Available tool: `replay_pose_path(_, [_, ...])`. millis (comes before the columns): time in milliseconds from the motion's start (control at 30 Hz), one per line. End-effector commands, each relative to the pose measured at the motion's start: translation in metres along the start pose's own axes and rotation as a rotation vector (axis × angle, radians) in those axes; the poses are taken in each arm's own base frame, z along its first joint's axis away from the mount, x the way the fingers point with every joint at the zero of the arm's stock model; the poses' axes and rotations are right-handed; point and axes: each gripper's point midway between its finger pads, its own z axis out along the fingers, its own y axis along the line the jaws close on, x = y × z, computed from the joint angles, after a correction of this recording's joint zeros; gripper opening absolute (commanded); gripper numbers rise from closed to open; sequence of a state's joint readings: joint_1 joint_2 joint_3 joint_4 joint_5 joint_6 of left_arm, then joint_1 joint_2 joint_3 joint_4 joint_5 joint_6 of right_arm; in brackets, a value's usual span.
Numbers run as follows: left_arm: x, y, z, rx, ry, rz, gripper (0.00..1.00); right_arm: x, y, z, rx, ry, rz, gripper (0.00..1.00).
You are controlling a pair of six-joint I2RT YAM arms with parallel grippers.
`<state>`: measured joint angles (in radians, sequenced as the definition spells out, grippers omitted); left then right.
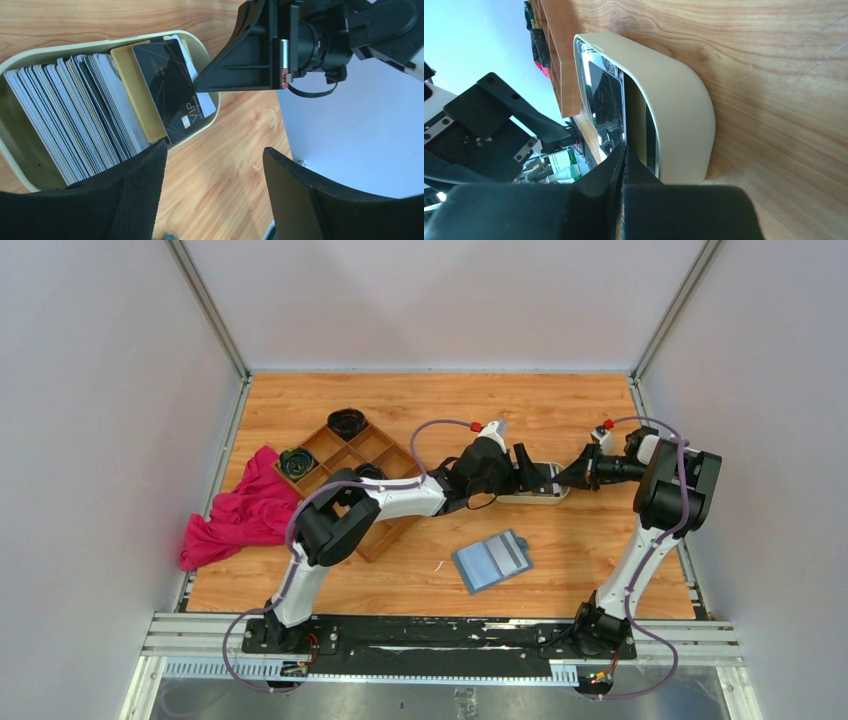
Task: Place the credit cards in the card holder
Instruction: Pick up the credit card from the storage box.
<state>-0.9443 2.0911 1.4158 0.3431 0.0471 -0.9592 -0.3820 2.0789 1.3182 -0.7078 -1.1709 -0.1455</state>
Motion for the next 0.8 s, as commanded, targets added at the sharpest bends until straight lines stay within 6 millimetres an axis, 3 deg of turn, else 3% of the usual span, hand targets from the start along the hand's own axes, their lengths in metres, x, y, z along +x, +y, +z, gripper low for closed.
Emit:
replay_pose_path(0, [0.004, -0.002, 0.015, 0.026, 0.026, -0.043, 0.73, 0.004, -0.005, -0.001, -0.004, 0.006, 0.047, 0.00])
replay_pose_path(533, [0.015, 0.025, 0.045, -0.025, 0.031, -0.087, 0.66, 0.004, -0.004, -0.001, -0.008, 0.006, 0.046, 0.00])
replay_pose_path(767, [0.004, 0.014, 0.038, -0.009, 0.009, -0.039, 0.67, 0.004, -0.004, -0.001, -0.007, 0.006, 0.047, 0.00])
